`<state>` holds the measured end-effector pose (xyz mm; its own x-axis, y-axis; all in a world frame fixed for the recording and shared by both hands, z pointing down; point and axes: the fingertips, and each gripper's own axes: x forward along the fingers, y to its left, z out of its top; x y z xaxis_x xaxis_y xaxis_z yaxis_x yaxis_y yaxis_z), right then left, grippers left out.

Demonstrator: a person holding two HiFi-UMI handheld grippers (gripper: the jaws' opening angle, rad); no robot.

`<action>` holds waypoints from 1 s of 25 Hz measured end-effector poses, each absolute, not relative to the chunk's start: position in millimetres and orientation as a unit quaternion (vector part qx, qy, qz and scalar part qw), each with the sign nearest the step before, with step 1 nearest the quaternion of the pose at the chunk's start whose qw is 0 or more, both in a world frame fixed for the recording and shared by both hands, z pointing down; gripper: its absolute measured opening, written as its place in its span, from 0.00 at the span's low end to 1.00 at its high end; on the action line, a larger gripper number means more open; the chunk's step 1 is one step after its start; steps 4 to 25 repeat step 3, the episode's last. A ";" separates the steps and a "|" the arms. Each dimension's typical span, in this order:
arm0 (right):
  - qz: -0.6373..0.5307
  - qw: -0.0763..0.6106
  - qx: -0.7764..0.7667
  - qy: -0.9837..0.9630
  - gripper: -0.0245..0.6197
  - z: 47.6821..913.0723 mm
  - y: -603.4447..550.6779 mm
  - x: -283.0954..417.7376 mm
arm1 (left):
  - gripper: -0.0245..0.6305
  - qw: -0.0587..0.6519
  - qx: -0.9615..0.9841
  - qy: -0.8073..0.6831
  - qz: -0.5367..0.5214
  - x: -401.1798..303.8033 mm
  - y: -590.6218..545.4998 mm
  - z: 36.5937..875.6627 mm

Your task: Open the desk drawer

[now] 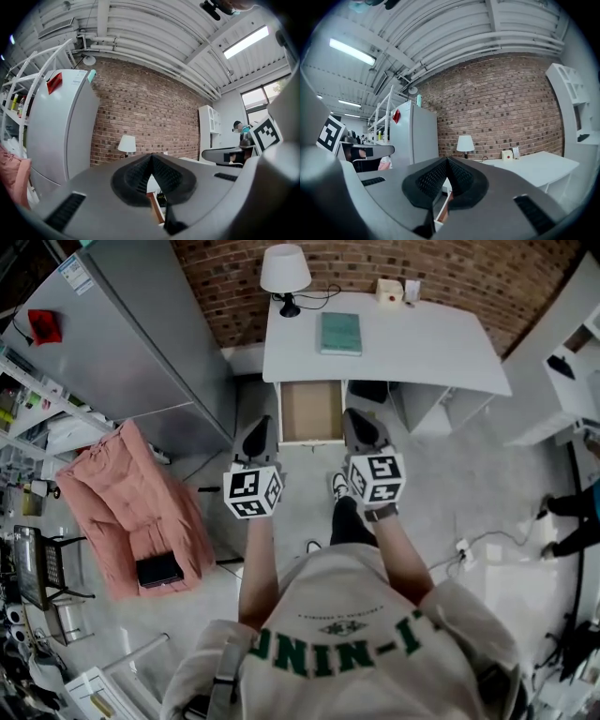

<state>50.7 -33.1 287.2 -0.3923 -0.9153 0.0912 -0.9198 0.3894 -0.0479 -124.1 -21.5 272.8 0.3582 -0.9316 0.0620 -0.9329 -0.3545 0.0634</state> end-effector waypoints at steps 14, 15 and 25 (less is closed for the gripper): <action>0.044 0.026 0.544 -0.837 0.04 287.2 -18.7 46.0 | 0.04 0.042 0.819 -0.572 0.005 -129.6 -9.7 270.1; 0.044 0.026 0.544 -0.837 0.04 287.2 -18.7 46.0 | 0.04 0.042 0.819 -0.572 0.005 -129.6 -9.7 270.1; 0.044 0.026 0.544 -0.837 0.04 287.2 -18.7 46.0 | 0.04 0.042 0.819 -0.572 0.005 -129.6 -9.7 270.1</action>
